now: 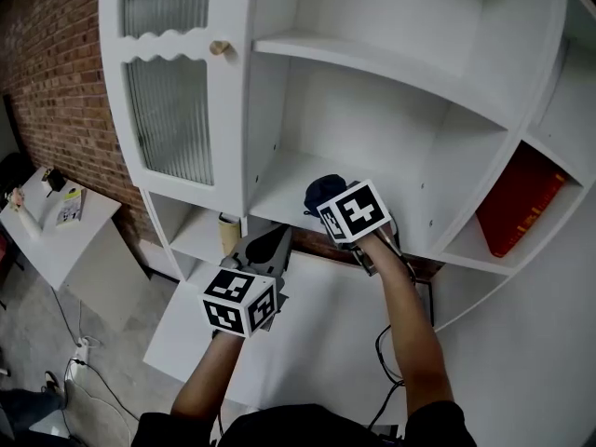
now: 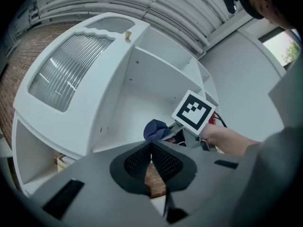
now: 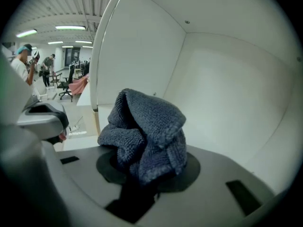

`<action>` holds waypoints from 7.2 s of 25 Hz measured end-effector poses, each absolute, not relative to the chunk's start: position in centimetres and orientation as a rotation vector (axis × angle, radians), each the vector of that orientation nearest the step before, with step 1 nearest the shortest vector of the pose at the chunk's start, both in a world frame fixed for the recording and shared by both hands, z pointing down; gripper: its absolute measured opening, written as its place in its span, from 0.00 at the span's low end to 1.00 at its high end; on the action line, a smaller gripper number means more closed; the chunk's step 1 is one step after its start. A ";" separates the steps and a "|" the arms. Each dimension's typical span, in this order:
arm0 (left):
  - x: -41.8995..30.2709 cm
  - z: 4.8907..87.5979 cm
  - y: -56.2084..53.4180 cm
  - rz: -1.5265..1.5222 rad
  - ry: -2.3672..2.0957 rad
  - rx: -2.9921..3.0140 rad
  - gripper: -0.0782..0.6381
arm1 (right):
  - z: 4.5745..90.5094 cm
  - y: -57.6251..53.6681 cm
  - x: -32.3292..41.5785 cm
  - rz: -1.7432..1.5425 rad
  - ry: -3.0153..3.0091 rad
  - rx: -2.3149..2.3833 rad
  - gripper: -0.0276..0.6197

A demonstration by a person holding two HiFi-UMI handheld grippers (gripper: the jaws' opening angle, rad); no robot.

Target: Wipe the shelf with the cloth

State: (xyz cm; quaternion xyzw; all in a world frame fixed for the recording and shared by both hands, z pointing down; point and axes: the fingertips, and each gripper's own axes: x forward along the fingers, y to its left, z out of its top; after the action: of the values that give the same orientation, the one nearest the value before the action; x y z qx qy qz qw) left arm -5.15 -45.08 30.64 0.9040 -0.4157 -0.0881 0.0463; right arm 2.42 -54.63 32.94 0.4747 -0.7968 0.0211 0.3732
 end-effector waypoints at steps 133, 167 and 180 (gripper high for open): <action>-5.2 30.3 -38.4 -0.222 -1.600 2.647 0.13 | 29.2 -42.3 2.1 -0.207 -2.592 1.300 0.26; -5.8 30.9 -27.5 -0.118 -1.608 2.669 0.13 | 30.4 -32.1 1.0 -0.108 -2.699 1.328 0.26; -10.8 31.4 -21.1 -0.144 -1.569 2.712 0.13 | 30.7 -25.8 -4.4 -0.124 -2.670 1.379 0.26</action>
State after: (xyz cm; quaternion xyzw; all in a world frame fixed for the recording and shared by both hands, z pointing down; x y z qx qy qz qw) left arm -10.82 -21.14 31.36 0.8646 -0.5003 -0.0458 0.0025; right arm -4.42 -25.75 30.75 0.4575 -0.8857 -0.0412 0.0667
